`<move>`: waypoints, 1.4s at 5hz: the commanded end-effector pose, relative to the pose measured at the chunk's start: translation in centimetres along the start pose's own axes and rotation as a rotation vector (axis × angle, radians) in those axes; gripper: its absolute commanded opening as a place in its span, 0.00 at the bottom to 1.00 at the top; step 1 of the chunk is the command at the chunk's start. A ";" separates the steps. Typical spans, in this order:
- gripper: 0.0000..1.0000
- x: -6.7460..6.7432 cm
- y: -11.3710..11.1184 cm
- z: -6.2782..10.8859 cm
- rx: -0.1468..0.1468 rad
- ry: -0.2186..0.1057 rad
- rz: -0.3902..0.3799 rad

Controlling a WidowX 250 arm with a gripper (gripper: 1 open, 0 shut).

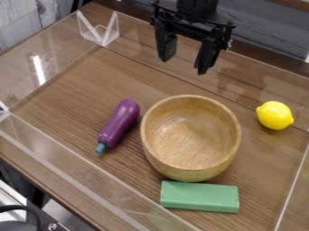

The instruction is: Put the purple eggplant in the brown bowl

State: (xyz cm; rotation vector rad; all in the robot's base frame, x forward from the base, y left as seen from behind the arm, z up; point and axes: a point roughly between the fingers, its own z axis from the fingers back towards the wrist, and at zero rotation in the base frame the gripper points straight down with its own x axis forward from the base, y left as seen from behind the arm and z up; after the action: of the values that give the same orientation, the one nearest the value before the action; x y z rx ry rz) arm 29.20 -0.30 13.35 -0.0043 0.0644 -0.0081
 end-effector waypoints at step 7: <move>1.00 -6.8 7.2 -3.6 0.008 -0.002 0.001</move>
State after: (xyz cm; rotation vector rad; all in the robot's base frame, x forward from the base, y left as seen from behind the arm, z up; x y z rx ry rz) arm 21.99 6.66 9.33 -0.0110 0.0975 -0.0122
